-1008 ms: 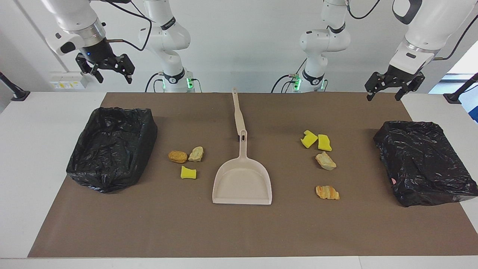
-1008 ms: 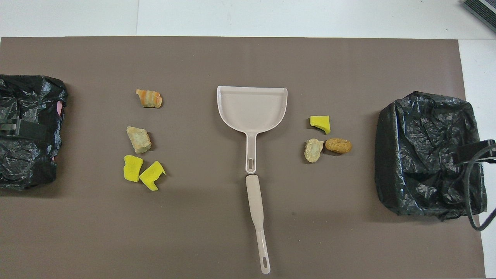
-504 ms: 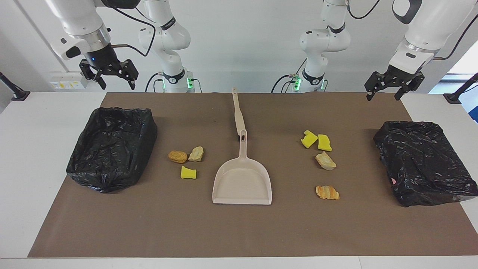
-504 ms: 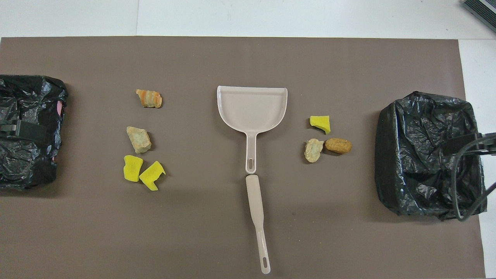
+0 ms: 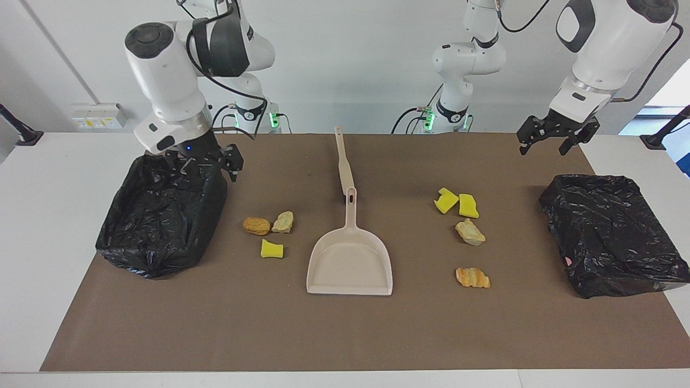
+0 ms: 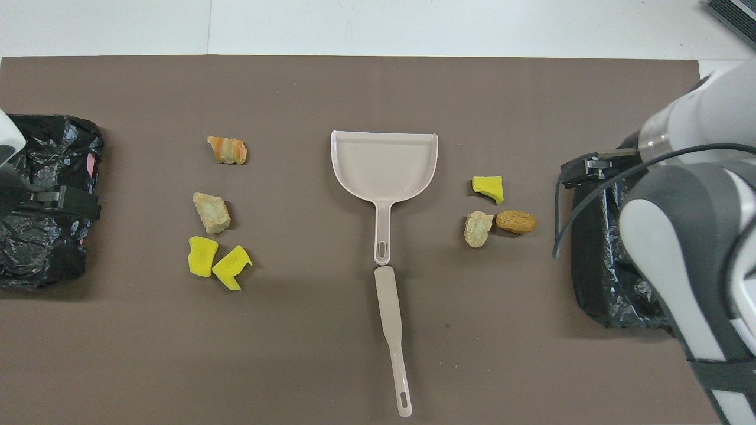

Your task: Sweep and dump trash in bin

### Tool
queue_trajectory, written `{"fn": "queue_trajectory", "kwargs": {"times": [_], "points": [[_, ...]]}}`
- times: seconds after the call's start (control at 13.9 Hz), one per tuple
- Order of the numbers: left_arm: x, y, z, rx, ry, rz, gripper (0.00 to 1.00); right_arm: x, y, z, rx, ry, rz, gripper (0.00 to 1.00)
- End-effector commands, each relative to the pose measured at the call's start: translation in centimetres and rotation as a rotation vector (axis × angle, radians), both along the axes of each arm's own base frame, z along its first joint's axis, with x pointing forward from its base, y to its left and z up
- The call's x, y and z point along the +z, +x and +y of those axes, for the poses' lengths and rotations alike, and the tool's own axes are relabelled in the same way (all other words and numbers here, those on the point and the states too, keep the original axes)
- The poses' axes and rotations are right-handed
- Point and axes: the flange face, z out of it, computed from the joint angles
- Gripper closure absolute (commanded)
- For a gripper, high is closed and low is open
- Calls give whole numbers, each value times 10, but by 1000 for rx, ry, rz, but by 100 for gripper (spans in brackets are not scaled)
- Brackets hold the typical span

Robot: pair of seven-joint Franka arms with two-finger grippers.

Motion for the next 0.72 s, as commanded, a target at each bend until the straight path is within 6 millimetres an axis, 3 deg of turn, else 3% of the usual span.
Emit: {"fn": "queue_trajectory", "kwargs": {"times": [0.0, 0.36, 0.5, 0.65], "points": [[-29, 0, -20, -39, -15, -31, 0, -32, 30, 43, -50, 10, -13, 0], [-91, 6, -35, -58, -17, -46, 0, -92, 36, 121, -131, 153, 45, 0], [-101, 5, -39, -68, -16, -28, 0, -109, 26, 159, -146, 176, 88, 0], [-108, 3, -42, -73, -14, -14, 0, -118, 21, 177, -158, 185, 105, 0]]}}
